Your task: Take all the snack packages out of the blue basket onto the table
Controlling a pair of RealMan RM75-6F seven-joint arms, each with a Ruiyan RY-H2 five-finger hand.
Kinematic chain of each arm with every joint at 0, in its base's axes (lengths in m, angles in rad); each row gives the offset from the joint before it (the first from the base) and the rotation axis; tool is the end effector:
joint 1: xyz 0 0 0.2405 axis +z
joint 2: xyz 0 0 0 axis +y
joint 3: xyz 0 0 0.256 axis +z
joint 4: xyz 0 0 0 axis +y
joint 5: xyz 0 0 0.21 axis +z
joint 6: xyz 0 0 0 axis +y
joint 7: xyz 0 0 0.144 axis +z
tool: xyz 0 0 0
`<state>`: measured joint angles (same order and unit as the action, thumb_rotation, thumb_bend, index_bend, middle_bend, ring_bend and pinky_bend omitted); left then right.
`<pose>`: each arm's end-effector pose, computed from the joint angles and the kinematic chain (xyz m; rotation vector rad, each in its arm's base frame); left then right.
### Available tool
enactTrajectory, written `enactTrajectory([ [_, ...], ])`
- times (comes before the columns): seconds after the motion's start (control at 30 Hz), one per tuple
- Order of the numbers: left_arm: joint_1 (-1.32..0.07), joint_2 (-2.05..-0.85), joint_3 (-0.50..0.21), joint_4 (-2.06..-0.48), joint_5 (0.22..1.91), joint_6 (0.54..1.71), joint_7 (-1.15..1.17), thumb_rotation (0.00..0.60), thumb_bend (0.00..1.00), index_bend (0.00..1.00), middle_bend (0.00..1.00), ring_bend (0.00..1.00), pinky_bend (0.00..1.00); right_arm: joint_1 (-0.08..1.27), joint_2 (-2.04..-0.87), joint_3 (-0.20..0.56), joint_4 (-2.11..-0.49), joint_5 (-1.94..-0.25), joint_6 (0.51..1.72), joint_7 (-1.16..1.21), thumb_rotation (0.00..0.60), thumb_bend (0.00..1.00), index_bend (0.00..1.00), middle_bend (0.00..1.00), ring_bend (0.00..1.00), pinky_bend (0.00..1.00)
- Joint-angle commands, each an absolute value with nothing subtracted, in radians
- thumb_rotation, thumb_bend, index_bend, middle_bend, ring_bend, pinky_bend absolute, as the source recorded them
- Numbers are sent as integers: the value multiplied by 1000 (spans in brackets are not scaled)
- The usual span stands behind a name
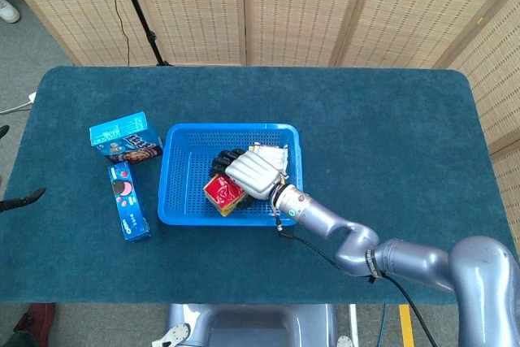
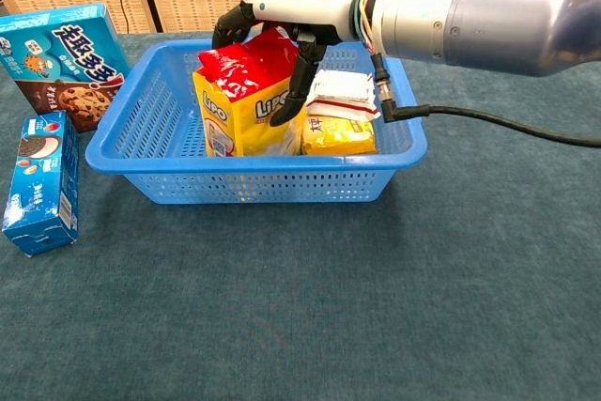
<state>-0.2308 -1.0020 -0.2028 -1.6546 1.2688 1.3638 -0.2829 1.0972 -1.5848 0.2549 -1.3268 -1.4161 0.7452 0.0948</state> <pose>-0.2967 0.2552 0.2130 -1.1608 -1.0458 -1.1451 -0.0054 -0.3827 -0.0331 2.2600 -0.7995 1.2433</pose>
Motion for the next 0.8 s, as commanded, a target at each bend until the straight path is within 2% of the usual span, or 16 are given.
enactTrajectory([
  [0.03, -233, -1002, -203, -1655, 1266, 1356, -281, 600, 23, 0, 0, 0, 0, 1098, -1597, 250, -1306, -1415, 758, 77, 600, 180, 545, 532, 437, 586],
  [0.13, -235, -1003, -203, -1656, 1267, 1348, -278, 600, 24, 0, 0, 0, 0, 1077, -1564, 256, -1354, -1456, 828, 130, 600, 227, 574, 570, 474, 622],
  [0.33, -235, -1003, -202, -1657, 1271, 1343, -274, 600, 24, 0, 0, 0, 0, 1050, -1507, 288, -1412, -1506, 945, 183, 600, 257, 581, 578, 476, 622],
  [0.53, -234, -1004, -196, -1662, 1279, 1337, -267, 600, 25, 0, 0, 0, 0, 1006, -1413, 360, -1462, -1507, 1076, 190, 600, 266, 584, 579, 478, 622],
  [0.6, -234, -1007, -191, -1666, 1288, 1338, -254, 600, 26, 0, 0, 0, 0, 967, -1339, 406, -1425, -1487, 1144, 137, 600, 265, 586, 581, 480, 622],
  [0.7, -231, -1010, -188, -1673, 1298, 1347, -244, 600, 27, 0, 0, 0, 0, 925, -1266, 403, -1381, -1472, 1158, 122, 600, 267, 588, 582, 482, 622],
  [0.8, -227, -1008, -188, -1678, 1306, 1356, -246, 600, 28, 0, 0, 0, 0, 878, -1222, 368, -1327, -1458, 1146, 161, 600, 273, 589, 583, 484, 622],
])
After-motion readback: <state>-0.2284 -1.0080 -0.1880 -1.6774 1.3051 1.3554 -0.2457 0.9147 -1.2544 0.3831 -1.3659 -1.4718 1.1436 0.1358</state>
